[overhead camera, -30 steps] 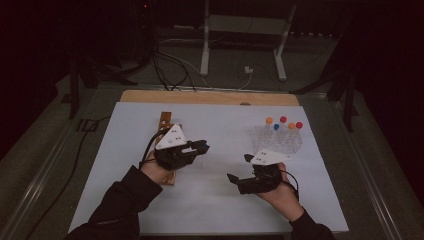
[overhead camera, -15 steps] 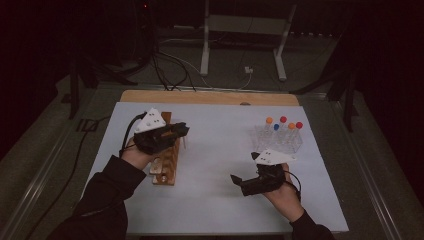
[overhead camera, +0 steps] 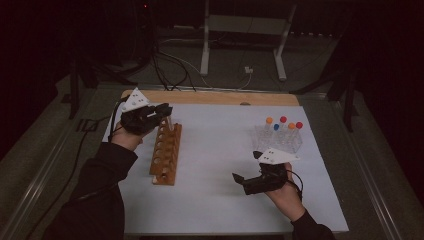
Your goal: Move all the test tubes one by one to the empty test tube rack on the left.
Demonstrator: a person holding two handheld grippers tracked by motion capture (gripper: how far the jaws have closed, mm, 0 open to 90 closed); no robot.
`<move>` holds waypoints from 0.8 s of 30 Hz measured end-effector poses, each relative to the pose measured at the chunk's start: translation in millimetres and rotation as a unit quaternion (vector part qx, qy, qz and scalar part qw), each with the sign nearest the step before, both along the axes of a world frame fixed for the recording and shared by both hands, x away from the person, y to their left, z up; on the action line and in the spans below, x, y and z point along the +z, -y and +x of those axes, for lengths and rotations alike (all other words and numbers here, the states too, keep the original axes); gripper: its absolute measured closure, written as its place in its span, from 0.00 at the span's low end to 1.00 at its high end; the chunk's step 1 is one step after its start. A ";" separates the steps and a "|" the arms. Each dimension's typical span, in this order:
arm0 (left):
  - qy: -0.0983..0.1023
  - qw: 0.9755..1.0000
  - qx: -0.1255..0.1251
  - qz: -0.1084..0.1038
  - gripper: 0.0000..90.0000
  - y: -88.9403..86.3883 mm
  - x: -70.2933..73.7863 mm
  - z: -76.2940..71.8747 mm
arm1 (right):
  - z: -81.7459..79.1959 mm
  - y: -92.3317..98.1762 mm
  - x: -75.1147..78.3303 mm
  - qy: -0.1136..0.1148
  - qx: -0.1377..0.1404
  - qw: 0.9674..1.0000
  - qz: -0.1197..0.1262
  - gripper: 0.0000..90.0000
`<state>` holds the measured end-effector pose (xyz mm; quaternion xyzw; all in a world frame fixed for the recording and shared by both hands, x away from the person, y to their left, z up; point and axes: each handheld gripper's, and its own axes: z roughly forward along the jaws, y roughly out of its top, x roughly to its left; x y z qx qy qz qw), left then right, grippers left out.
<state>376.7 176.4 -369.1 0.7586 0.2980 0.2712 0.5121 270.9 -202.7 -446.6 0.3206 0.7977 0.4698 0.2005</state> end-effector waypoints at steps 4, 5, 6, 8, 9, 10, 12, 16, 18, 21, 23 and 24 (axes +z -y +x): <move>0.003 1.000 0.018 -0.006 0.87 -4.8 0.0 10.7 | -2.1 0.0 1.1 0.015 -0.008 1.000 -0.005 0.00; 0.004 1.000 0.023 -0.005 0.87 -5.7 -0.6 13.6 | -2.5 -0.4 1.3 0.017 -0.008 1.000 -0.009 0.00; 0.003 1.000 0.028 -0.006 0.87 -6.5 -1.4 16.6 | -2.8 -0.5 1.5 0.019 -0.009 1.000 -0.009 0.00; 0.003 0.999 0.039 -0.004 0.87 -8.2 -3.1 22.1 | -3.0 -0.7 1.3 0.018 -0.007 1.000 -0.009 0.00; 0.002 0.999 0.043 -0.005 0.87 -9.3 -4.1 24.8 | -3.0 -0.7 1.3 0.018 -0.007 1.000 -0.009 0.00; 0.002 0.999 0.048 -0.009 0.87 -10.4 -5.5 27.3 | -3.0 -0.6 1.1 0.019 -0.008 1.000 -0.010 0.00; 0.005 0.998 0.062 -0.013 0.87 -12.8 -9.3 31.8 | -2.6 0.1 0.9 0.019 -0.006 1.000 -0.007 0.00; -0.004 0.997 0.074 -0.019 0.87 -16.2 -20.5 39.0 | -3.3 0.9 1.0 0.023 -0.008 1.000 -0.006 0.00; -0.008 0.997 0.079 -0.017 0.87 -15.8 -26.7 41.2 | -3.2 1.0 0.8 0.024 -0.009 1.000 -0.006 0.00; -0.015 0.997 0.080 -0.017 0.87 -14.8 -35.2 43.9 | -2.6 1.6 0.4 0.023 -0.009 1.000 -0.006 0.00; -0.019 0.996 0.080 -0.020 0.87 -14.2 -40.7 45.4 | -2.4 1.8 0.0 0.021 -0.009 1.000 -0.005 0.00; -0.019 0.996 0.083 -0.014 0.87 -13.5 -43.5 45.9 | -2.3 1.9 -0.3 0.020 -0.009 1.000 -0.004 0.00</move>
